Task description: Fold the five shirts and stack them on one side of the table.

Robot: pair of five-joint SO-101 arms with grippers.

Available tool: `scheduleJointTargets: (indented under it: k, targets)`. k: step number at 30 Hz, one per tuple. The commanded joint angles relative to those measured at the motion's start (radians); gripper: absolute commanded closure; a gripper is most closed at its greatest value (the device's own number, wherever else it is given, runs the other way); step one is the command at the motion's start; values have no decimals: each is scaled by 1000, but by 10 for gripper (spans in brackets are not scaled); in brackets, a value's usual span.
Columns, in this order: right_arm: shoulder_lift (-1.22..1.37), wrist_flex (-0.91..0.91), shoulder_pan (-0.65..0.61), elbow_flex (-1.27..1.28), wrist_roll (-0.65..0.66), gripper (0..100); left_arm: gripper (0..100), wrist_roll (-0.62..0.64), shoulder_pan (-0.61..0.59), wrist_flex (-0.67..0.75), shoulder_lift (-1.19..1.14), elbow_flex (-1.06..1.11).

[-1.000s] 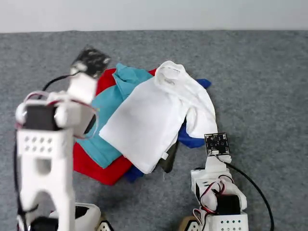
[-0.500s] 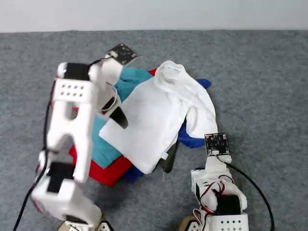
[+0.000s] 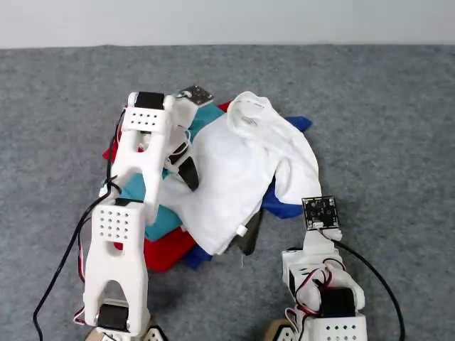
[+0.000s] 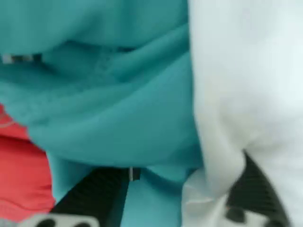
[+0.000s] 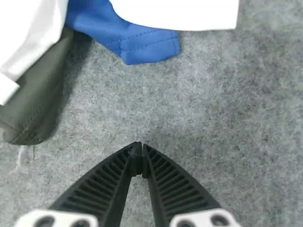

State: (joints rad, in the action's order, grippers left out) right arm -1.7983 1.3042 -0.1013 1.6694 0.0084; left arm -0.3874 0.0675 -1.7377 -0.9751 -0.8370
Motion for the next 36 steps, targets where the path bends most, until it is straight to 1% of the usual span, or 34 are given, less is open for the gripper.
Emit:
scheduleJointTargets:
  k: [1,2,3,5,8,13,17,21,26,29,33,36]
  targets:
    - [-12,2,-4,14,11,990,986,15,12,-17,-40,-56]
    - [-12,2,-4,14,11,990,999,15,15,-17,-40,-58]
    - [-12,2,-4,14,11,990,986,17,17,-17,-38,-56]
    - [-12,2,-4,14,11,990,997,17,12,-17,-18,-54]
    - [-12,2,-4,14,11,990,996,18,12,-18,68,-54]
    - [-12,2,-4,14,11,990,996,20,8,-18,361,-53]
    - [-12,2,-4,14,11,990,996,20,-64,-15,578,-56]
    - [-12,2,-4,14,11,990,996,20,-193,-15,740,-61]
    - [-12,2,-4,14,11,990,996,14,-423,-11,896,-64]
    - [-12,2,-4,14,11,990,996,14,-589,31,953,-62]
    - [-12,2,-4,14,11,990,995,14,-801,115,973,-61]
    - [-12,2,-4,14,11,990,995,14,-927,170,971,-54]
